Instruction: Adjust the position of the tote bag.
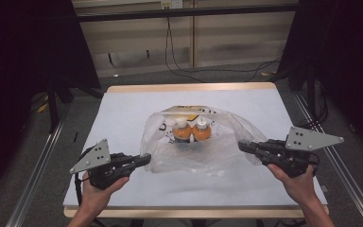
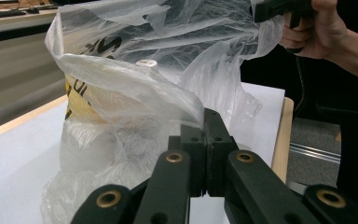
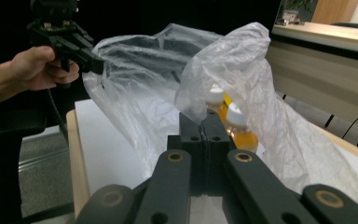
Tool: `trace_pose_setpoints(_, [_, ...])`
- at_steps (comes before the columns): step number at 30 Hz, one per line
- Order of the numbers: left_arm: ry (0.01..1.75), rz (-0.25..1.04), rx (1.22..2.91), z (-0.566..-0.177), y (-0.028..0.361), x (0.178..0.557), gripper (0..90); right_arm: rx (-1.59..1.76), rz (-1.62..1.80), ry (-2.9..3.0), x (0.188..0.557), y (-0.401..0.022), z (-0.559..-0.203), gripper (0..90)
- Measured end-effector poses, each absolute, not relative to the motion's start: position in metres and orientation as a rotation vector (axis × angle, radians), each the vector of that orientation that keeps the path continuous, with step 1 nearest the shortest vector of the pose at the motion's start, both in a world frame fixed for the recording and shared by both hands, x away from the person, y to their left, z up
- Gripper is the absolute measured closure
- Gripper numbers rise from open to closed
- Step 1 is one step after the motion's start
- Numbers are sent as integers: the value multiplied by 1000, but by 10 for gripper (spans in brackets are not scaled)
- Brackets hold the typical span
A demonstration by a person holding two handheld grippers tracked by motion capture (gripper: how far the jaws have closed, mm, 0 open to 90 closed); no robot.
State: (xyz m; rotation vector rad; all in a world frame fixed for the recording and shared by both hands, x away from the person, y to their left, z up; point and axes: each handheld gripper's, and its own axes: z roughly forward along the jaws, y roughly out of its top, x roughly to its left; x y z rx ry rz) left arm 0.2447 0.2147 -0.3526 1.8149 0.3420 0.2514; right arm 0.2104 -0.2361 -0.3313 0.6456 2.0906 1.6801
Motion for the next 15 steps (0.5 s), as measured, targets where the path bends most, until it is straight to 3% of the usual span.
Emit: trace_pose_setpoints(15, [347,305,1775,-330,219,272,895,625,1752,1968,235,-242,-305,900])
